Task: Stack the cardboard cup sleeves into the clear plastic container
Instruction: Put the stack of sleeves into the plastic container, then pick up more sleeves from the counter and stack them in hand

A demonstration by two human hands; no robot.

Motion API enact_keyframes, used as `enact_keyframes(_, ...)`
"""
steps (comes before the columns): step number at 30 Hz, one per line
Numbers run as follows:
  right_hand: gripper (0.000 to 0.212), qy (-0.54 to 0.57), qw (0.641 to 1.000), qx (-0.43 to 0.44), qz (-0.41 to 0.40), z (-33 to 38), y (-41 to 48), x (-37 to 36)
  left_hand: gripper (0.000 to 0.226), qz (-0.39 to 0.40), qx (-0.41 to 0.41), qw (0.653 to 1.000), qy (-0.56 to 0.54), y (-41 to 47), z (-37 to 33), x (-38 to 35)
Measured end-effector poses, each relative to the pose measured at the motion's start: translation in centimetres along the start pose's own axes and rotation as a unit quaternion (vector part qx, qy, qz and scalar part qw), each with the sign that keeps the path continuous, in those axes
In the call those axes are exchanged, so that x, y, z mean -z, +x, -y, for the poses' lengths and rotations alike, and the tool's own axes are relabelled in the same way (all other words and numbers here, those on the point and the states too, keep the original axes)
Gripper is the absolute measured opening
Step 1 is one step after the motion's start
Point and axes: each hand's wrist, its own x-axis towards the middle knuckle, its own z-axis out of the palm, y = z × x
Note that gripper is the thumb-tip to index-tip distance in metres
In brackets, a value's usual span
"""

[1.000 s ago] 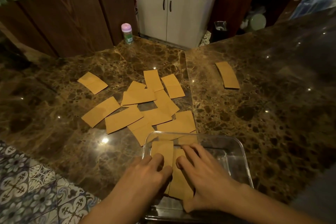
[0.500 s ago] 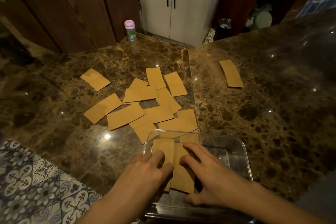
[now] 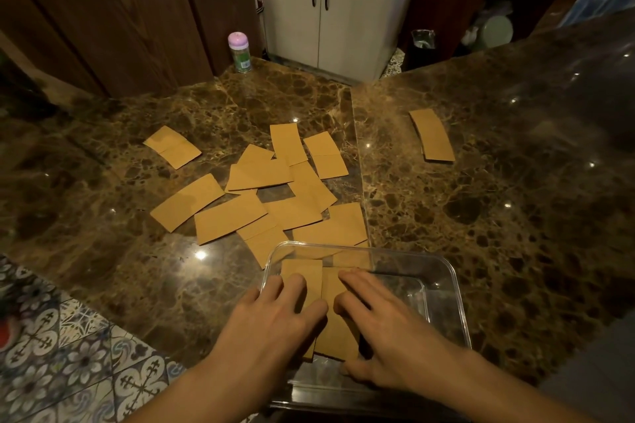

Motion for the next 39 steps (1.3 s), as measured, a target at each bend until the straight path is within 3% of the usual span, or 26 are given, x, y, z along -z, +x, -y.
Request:
enact_keyframes(4, 0.080, -0.040, 0.999, 0.008, -0.002, 0.5, 0.1, 1.1, 0.089, -0.018, -0.009, 1.000, -0.005, 0.1, 0.3, -0.2)
enact_keyframes(7, 0.085, -0.037, 0.999, 0.006, -0.001, 1.1, 0.1, 2.2, 0.072, -0.058, -0.030, 0.998, 0.018, 0.0, 0.9, -0.1)
enact_keyframes(11, 0.045, 0.090, 0.977, -0.011, -0.192, 0.9, 1.6, 4.7, 0.054, -0.151, -0.028, 0.985, -0.076, -0.3, 1.8, 2.0)
enact_keyframes(14, 0.031, 0.125, 0.948, -0.136, -0.259, -0.5, 4.7, 9.2, 0.036, -0.209, 0.032, 0.966, -0.150, 1.0, 4.4, 3.7)
enact_keyframes(17, 0.076, 0.060, 0.951, -0.271, -0.136, -2.9, 8.3, 11.6, 0.060, -0.132, 0.128, 0.965, -0.189, 3.4, 8.7, 4.3)
enact_keyframes(20, 0.126, 0.044, 0.943, -0.330, 0.006, -3.2, 10.9, 11.1, 0.088, -0.062, 0.169, 0.952, -0.248, 5.1, 12.8, 3.6)
enact_keyframes(24, 0.138, 0.051, 0.933, -0.355, 0.036, -2.4, 12.5, 9.7, 0.088, -0.026, 0.212, 0.948, -0.235, 5.9, 15.8, 1.9)
enact_keyframes(27, 0.130, 0.028, 0.928, -0.370, 0.032, -2.1, 13.2, 9.0, 0.107, 0.038, 0.240, 0.957, -0.158, 6.4, 16.5, 0.6)
enact_keyframes(30, 0.116, 0.061, 0.924, -0.376, 0.008, -2.5, 13.5, 8.8, 0.108, 0.016, 0.249, 0.957, -0.146, 6.8, 16.8, 0.1)
enact_keyframes(33, 0.084, 0.110, 0.923, -0.368, -0.013, -3.5, 13.5, 8.9, 0.100, -0.001, 0.250, 0.953, -0.169, 7.3, 17.0, 0.1)
enact_keyframes(35, 0.057, 0.179, 0.918, -0.352, -0.042, -4.5, 13.3, 9.1, 0.095, 0.001, 0.251, 0.949, -0.193, 7.3, 17.1, 0.1)
enact_keyframes(39, 0.038, 0.346, 0.881, -0.300, -0.114, -6.8, 12.3, 10.5, 0.086, -0.025, 0.238, 0.945, -0.223, 7.0, 16.8, 0.7)
